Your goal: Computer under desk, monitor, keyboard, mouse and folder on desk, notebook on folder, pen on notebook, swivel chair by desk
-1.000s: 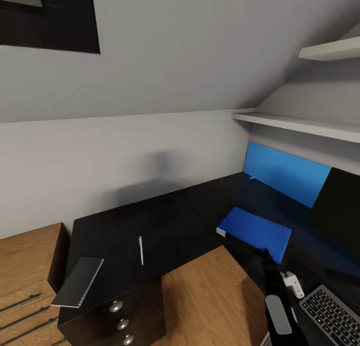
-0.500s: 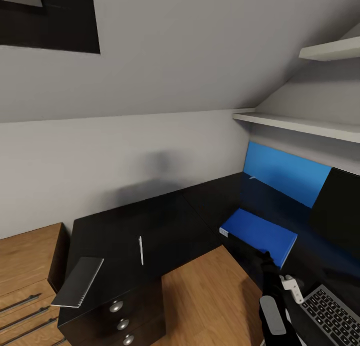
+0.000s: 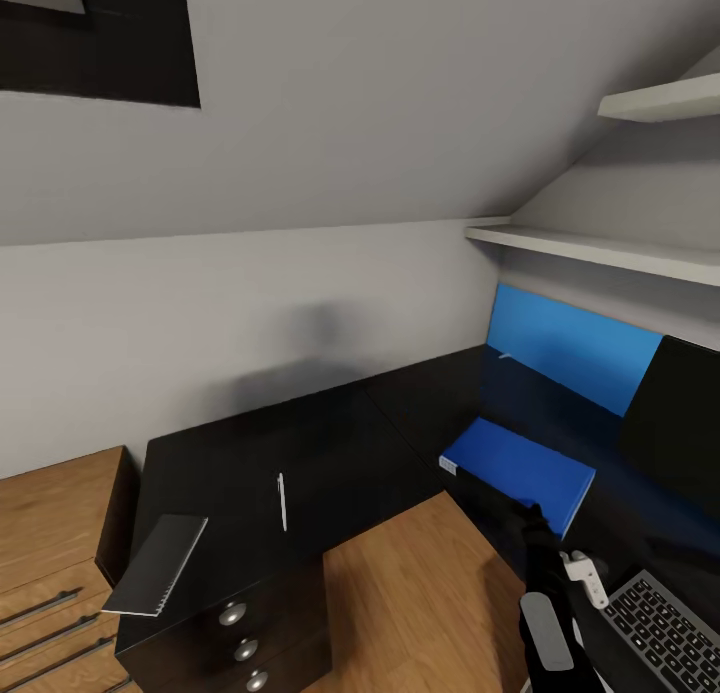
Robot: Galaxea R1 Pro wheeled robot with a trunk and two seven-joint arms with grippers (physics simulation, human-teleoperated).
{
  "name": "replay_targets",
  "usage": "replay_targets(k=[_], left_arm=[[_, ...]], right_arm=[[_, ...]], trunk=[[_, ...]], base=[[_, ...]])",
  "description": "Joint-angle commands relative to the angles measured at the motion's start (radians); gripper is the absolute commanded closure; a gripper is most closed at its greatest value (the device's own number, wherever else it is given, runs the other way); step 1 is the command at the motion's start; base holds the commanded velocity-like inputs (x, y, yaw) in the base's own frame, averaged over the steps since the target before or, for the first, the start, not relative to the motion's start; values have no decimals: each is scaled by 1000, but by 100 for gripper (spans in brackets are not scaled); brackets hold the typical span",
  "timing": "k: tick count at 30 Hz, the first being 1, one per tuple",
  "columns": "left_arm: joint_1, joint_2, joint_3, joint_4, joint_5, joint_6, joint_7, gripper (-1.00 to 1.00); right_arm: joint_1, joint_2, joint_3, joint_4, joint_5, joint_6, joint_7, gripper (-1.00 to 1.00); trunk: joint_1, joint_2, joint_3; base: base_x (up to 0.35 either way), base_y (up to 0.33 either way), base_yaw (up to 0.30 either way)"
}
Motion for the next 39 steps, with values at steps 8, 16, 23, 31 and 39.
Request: replay_targets(k=[8,16,23,31,39], left_arm=[[-1,-1,2,0,-10,-1,9,-100],[0,0,2,0,-10,-1,9,-100],[0,-1,2,0,-10,-1,9,-100],[0,-1,3,0,-10,-1,10,-100],[0,-1,3,0,-10,-1,11,-100]], right_arm=[[-1,0,-2,-1,-12,8,9,100],[-1,0,0,-14,-11,19,18,100],[-1,-2,1,-15,-11,19,20,100],[-1,0,0,-15,-11,18,21,100],[-1,0,-1,-15,-10,17,21,100]], trunk=[[0,-1,-1],[0,-1,-1],[0,-1,-1],[0,-1,-1],[31,-57,-26]], base=[[0,0,0],[0,0,0],[0,0,0],[0,0,0],[0,0,0]])
